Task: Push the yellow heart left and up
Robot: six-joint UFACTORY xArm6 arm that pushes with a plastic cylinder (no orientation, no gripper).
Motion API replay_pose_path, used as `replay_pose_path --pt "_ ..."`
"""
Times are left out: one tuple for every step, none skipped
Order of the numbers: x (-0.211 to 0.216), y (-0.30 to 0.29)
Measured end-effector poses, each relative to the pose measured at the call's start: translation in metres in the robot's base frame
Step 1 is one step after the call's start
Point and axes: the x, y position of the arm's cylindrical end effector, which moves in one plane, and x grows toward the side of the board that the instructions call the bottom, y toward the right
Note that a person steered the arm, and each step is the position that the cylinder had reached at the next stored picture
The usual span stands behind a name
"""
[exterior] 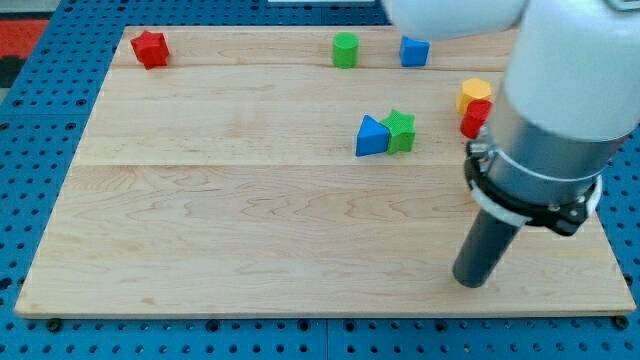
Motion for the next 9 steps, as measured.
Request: replay_pose_path --pt "-0.026 0.042" --pt "-0.048 0.043" --pt "-0.07 0.053" --pt "-0.081 0.075" --pt "-0.093 0.079" --pt "-0.107 0.047" --pt "-0.108 -0.046" --pt "-0.107 -0.12" --pt "-0.089 -0.166"
